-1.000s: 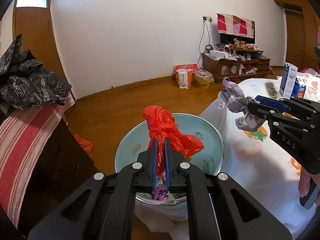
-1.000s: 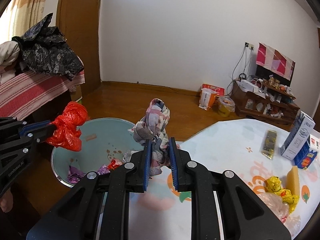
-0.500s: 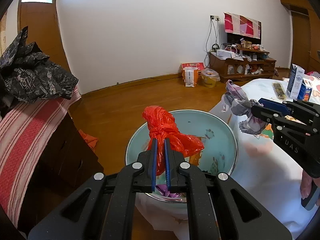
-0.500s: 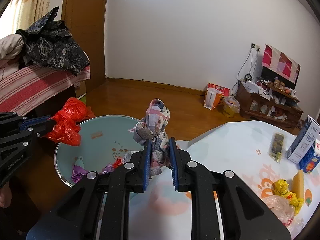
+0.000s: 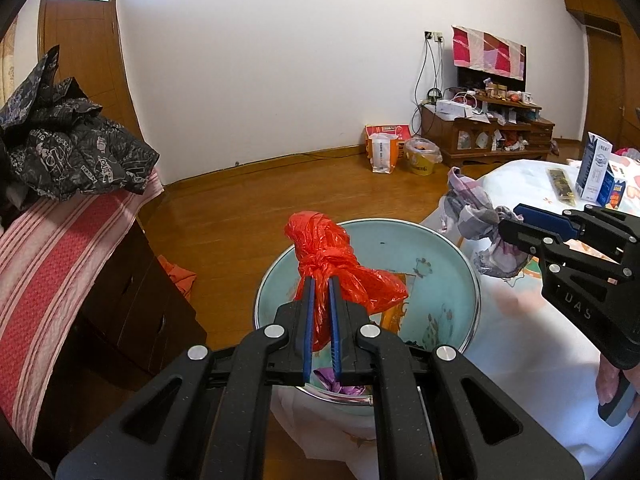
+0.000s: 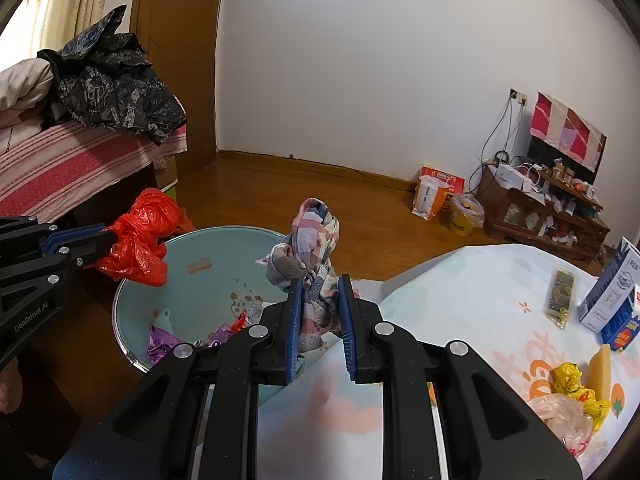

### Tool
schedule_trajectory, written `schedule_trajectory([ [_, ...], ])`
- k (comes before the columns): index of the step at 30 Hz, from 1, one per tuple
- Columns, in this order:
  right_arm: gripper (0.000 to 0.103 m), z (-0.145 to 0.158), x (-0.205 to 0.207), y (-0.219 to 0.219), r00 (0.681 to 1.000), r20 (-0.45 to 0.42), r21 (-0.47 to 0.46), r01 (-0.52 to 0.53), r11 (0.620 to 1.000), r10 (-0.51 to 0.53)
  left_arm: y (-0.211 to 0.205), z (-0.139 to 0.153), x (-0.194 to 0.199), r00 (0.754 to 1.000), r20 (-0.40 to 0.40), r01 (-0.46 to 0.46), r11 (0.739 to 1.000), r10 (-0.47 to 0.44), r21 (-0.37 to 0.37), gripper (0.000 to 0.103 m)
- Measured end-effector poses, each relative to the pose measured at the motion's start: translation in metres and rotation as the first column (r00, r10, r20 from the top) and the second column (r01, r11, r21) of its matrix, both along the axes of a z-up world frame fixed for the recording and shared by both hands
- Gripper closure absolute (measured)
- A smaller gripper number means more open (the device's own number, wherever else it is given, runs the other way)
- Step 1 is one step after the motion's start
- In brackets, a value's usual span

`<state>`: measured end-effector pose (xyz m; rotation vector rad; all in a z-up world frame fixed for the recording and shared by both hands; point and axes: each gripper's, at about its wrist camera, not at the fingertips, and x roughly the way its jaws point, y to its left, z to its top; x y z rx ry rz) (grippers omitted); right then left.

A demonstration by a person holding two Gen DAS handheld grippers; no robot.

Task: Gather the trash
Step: 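Carry the plaid cloth and red bag over the teal bin with both grippers, then open both grippers to drop the cloth and red bag into the teal bin, then move both grippers back to the table and grasp the pink plastic bag with the right gripper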

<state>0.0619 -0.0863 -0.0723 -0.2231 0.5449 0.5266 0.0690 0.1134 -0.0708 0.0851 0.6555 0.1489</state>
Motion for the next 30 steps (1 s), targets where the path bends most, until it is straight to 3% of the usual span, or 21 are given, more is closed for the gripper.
schedule_trajectory([
  [14, 0.079, -0.003, -0.002, 0.006, 0.999, -0.012, -0.004, -0.034, 0.999, 0.034, 0.002, -0.003, 0.001, 1.000, -0.007, 0.006, 1.000, -0.006, -0.013, 0.092],
  [16, 0.076, -0.004, -0.004, 0.007, 0.999, -0.008, -0.006, -0.045, 0.999, 0.045, 0.002, -0.005, 0.002, 1.000, -0.015, 0.011, 1.000, -0.012, -0.016, 0.084],
  [18, 0.073, -0.004, -0.005, 0.009, 0.998, -0.010, -0.004, -0.056, 0.998, 0.056, 0.002, -0.006, 0.001, 1.000, -0.017, 0.004, 1.000, -0.004, -0.019, 0.061],
  [20, 0.068, -0.004, -0.006, 0.010, 0.998, -0.004, -0.007, -0.055, 0.998, 0.055, 0.001, -0.006, 0.000, 1.000, -0.014, 0.006, 1.000, -0.006, -0.017, 0.059],
  [30, 0.062, -0.006, -0.006, 0.002, 1.000, -0.011, -0.005, -0.029, 1.000, 0.029, -0.002, -0.007, 0.000, 1.000, -0.015, -0.004, 1.000, 0.004, -0.017, 0.045],
])
